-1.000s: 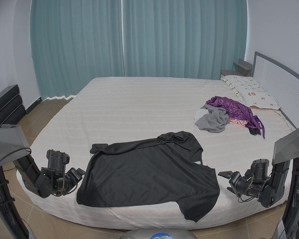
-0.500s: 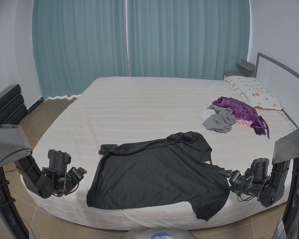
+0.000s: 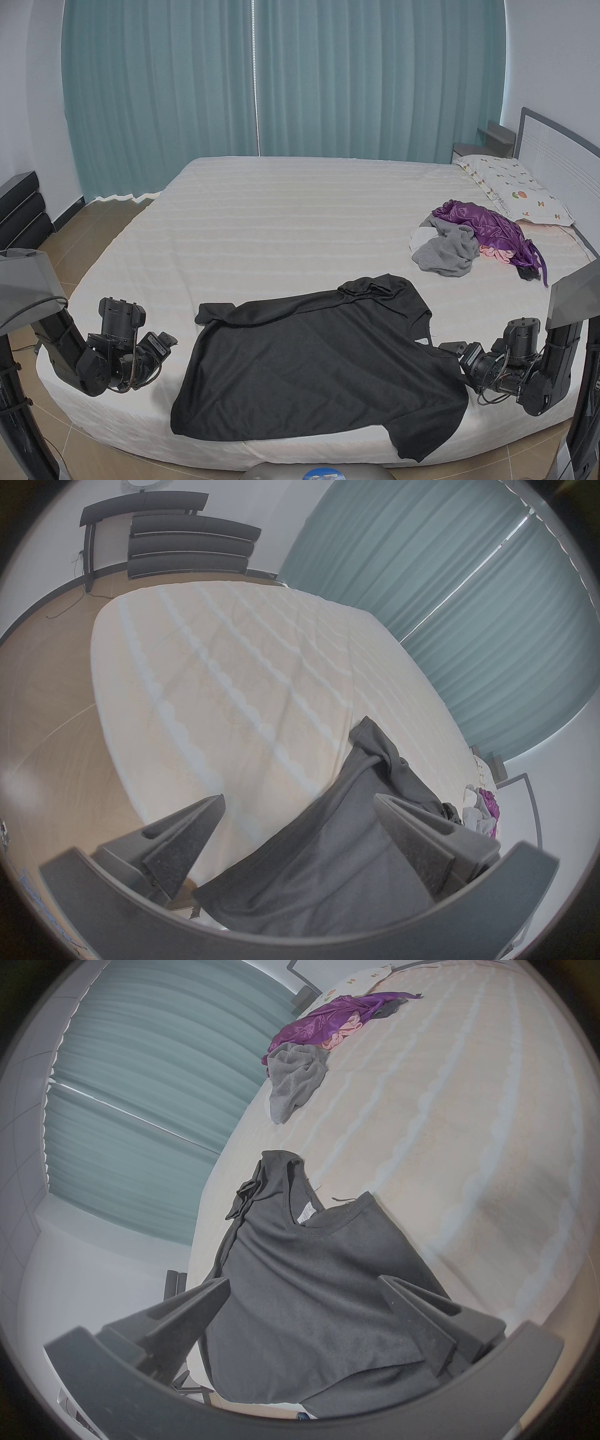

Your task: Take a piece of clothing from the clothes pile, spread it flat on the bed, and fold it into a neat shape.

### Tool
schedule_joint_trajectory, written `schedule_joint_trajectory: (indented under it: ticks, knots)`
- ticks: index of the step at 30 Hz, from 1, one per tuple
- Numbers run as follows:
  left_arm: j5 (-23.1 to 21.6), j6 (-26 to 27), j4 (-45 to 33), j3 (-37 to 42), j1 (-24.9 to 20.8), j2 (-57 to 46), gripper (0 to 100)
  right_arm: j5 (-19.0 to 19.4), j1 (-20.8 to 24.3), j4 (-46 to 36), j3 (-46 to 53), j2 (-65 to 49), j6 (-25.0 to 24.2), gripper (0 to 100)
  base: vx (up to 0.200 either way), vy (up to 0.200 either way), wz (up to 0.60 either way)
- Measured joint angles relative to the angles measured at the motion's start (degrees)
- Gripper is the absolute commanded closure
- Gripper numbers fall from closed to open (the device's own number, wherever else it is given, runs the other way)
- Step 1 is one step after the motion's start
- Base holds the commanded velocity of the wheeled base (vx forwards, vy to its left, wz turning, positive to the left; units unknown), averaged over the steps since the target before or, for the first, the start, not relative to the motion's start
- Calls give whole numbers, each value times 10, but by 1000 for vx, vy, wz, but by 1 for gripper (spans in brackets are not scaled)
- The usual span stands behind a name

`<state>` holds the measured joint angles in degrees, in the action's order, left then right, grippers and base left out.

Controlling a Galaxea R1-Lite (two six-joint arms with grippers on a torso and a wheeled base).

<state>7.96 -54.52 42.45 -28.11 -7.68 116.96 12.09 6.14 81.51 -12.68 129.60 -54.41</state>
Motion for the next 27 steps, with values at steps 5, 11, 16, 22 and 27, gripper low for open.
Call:
schedule_joint_trajectory:
  ticks: [5,11,16,22,27]
  knots:
    - [0,-1,0,-6,0,10,0,0,0,0,0,1,0,0,0,0,0]
    - [0,0,0,-19,0,17,0,1,1,0,-1,2,0,0,0,0,0]
    - [0,0,-4,-49,0,25,0,1,2,0,-2,4,-1,0,0,0,0]
    - [-25,4,-21,-122,1,42,0,4,1,1,-4,9,-2,0,0,0,0]
    - [-69,6,-54,-199,2,61,0,7,-1,10,-6,13,-13,0,0,0,0]
